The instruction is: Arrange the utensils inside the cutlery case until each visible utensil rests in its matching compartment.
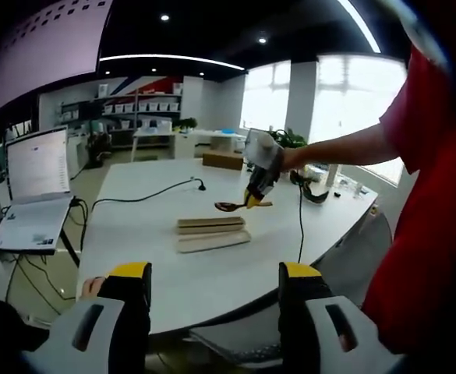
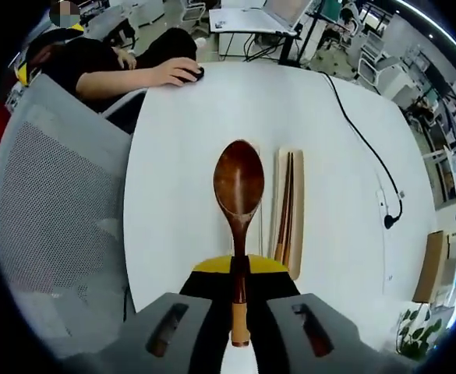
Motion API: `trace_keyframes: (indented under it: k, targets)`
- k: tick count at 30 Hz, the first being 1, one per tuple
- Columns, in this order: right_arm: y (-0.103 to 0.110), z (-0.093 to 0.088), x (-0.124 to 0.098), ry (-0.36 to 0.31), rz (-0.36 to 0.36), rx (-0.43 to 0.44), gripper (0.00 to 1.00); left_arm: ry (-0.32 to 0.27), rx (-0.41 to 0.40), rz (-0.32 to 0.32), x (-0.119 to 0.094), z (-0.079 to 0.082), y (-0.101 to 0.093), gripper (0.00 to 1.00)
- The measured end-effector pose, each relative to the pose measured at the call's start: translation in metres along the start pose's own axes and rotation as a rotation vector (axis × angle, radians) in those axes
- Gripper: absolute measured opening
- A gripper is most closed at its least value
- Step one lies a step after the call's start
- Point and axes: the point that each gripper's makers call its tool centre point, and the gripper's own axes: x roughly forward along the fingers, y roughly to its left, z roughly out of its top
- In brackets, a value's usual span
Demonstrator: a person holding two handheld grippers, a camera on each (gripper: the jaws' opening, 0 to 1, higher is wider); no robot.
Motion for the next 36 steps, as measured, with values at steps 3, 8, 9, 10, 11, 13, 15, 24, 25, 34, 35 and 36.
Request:
trace_keyframes:
  k: [3, 8, 9, 10, 11, 13, 15, 24, 25, 34, 35, 36]
  targets:
    - [-0.008, 0.003, 0.0, -0.008, -0.001, 0.009, 0.01, 0.0, -0.001, -0.001, 0.001, 0.0, 0.0, 0.68]
    - [-0.016, 0.002, -0.004, 0.023, 0.004, -0.009, 0.01, -0.001, -0.002, -0.001, 0.003, 0.002, 0.002, 0.68]
    - [-0.019, 0.004, -0.008, 0.029, 0.004, -0.037, 0.01, 0.001, 0.0, -0.001, 0.004, 0.002, 0.002, 0.68]
    - [-0.021, 0.004, -0.011, 0.03, 0.004, -0.041, 0.01, 0.001, 0.003, -0.001, 0.004, 0.002, 0.002, 0.68]
    - [-0.025, 0.005, -0.015, 0.034, 0.0, -0.045, 0.01, 0.001, 0.001, 0.0, 0.004, 0.002, 0.003, 0.68]
    - [-0.034, 0.005, -0.02, 0.035, -0.007, -0.046, 0.01, 0.006, -0.006, 0.002, 0.005, 0.0, 0.004, 0.68]
    - [-0.039, 0.007, -0.023, 0.025, -0.013, -0.03, 0.01, 0.008, -0.01, -0.001, 0.005, -0.001, 0.003, 0.68]
    - [-0.047, 0.016, -0.021, 0.015, 0.006, 0.003, 0.01, 0.006, -0.013, -0.014, 0.007, -0.002, 0.0, 0.68]
    - [-0.048, 0.018, -0.022, 0.015, 0.008, 0.002, 0.01, 0.006, -0.011, -0.016, 0.007, -0.002, 0.0, 0.68]
    - [-0.068, 0.028, -0.03, -0.019, -0.015, 0.046, 0.01, 0.018, -0.01, -0.028, 0.009, -0.004, -0.005, 0.68]
    - [-0.066, 0.026, -0.027, -0.02, -0.011, 0.048, 0.01, 0.02, -0.025, -0.027, 0.011, -0.005, -0.005, 0.68]
    - [-0.062, 0.021, -0.021, -0.013, 0.004, 0.067, 0.01, 0.018, -0.027, -0.029, 0.011, -0.005, -0.006, 0.68]
